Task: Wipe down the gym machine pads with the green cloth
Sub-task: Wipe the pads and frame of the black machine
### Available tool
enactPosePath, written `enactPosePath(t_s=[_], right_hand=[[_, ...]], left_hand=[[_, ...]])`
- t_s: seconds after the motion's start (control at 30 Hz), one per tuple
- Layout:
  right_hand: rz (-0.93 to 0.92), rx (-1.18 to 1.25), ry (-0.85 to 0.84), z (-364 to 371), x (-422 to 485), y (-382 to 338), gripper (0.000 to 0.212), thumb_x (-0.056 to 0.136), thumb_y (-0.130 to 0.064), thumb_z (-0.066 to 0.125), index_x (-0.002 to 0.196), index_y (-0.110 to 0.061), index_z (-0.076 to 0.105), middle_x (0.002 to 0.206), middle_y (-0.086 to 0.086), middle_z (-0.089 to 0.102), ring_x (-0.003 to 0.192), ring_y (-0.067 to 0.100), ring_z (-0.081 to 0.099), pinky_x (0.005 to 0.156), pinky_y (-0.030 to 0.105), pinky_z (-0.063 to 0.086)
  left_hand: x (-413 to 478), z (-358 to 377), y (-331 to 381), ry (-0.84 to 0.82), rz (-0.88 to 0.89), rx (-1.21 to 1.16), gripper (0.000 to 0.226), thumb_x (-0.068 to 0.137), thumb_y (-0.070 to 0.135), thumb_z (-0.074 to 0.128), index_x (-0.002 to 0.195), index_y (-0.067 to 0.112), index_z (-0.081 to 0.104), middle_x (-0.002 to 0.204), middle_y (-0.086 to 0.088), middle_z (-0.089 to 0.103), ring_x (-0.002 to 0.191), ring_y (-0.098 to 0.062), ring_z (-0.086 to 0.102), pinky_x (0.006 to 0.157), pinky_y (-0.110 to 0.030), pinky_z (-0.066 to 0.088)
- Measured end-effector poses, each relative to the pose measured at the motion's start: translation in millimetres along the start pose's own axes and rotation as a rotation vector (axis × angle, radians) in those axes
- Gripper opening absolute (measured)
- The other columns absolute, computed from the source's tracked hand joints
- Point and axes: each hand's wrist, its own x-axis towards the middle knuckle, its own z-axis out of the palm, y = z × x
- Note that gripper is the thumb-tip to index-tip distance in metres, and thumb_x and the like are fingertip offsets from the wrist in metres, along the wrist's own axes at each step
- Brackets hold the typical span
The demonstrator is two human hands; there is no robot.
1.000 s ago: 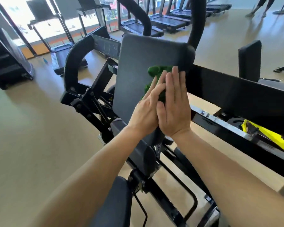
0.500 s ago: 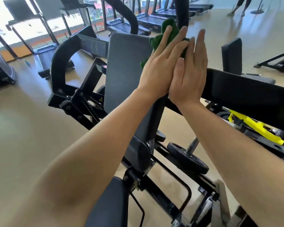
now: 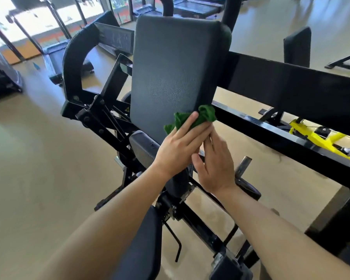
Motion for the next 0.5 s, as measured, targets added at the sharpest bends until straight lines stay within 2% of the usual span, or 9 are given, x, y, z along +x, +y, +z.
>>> enactPosePath(t_s=[0.1,0.2,0.23,0.3,0.4,0.43,0.47,0.5], right_hand=[[0.015,0.01,-0.161,5,-20,4,0.079,0.101,-0.057,0.023,0.158,-0.002,0.025,0.165,0.014,0.025,0.14,0.033,0.04,0.115,0.044,0.036],[-0.01,-0.07,-0.25,-1,-30,8,0.074,0.099,-0.056,0.027,0.153,-0.006,0.038,0.157,0.01,0.041,0.132,0.031,0.046,0.106,0.047,0.045],[-0.026,-0.094,-0.238,-3,-30,5,0.069,0.099,-0.053,0.03,0.146,-0.007,0.05,0.149,0.01,0.051,0.126,0.031,0.051,0.101,0.047,0.048],[-0.052,-0.118,-0.139,-6,-25,-5,0.056,0.097,-0.046,0.037,0.118,-0.006,0.07,0.121,0.01,0.067,0.107,0.031,0.059,0.087,0.045,0.053],[-0.122,-0.171,0.062,-11,-7,-15,0.031,0.093,-0.03,0.049,0.083,-0.01,0.071,0.089,0.005,0.067,0.083,0.031,0.059,0.071,0.041,0.045],[-0.183,-0.194,0.113,-14,0,-16,0.025,0.092,-0.025,0.053,0.079,-0.011,0.069,0.085,0.004,0.065,0.079,0.031,0.058,0.069,0.041,0.041],[-0.255,-0.212,0.149,-16,9,-16,0.02,0.091,-0.022,0.055,0.078,-0.012,0.067,0.083,0.004,0.064,0.077,0.03,0.056,0.069,0.041,0.039],[-0.326,-0.228,0.169,-20,17,-17,0.017,0.09,-0.02,0.057,0.079,-0.013,0.066,0.084,0.004,0.064,0.077,0.03,0.056,0.07,0.041,0.038]], left_hand=[[-32,10,7,-0.056,-0.018,0.039,0.054,0.099,0.013,0.062,0.151,0.012,0.048,0.158,-0.003,0.046,0.153,-0.033,0.025,0.119,-0.046,0.037],[-58,11,13,-0.131,-0.002,0.037,0.048,0.106,0.011,0.047,0.153,0.011,0.044,0.158,-0.004,0.045,0.154,-0.036,0.025,0.116,-0.049,0.04],[-65,11,13,-0.158,-0.002,0.037,0.047,0.108,0.01,0.037,0.155,0.012,0.04,0.159,-0.004,0.045,0.153,-0.037,0.025,0.116,-0.05,0.041],[-73,9,10,-0.196,-0.017,0.048,0.049,0.109,0.01,0.025,0.158,0.012,0.03,0.162,-0.004,0.039,0.153,-0.04,0.025,0.117,-0.05,0.039],[-73,6,14,-0.107,-0.055,0.028,0.053,0.103,-0.003,0.035,0.154,0.007,0.038,0.161,-0.009,0.037,0.152,-0.033,0.03,0.117,-0.052,0.039],[-74,7,18,-0.048,-0.111,0.012,0.054,0.098,-0.006,0.043,0.151,0.006,0.041,0.159,-0.012,0.039,0.151,-0.031,0.031,0.118,-0.051,0.039],[-74,8,25,0.004,-0.256,-0.042,0.057,0.096,-0.006,0.051,0.15,0.008,0.042,0.159,-0.013,0.04,0.149,-0.03,0.032,0.119,-0.048,0.038],[-75,10,33,0.064,-0.498,-0.147,0.058,0.095,-0.004,0.057,0.149,0.012,0.042,0.158,-0.013,0.039,0.147,-0.028,0.035,0.118,-0.044,0.039]])
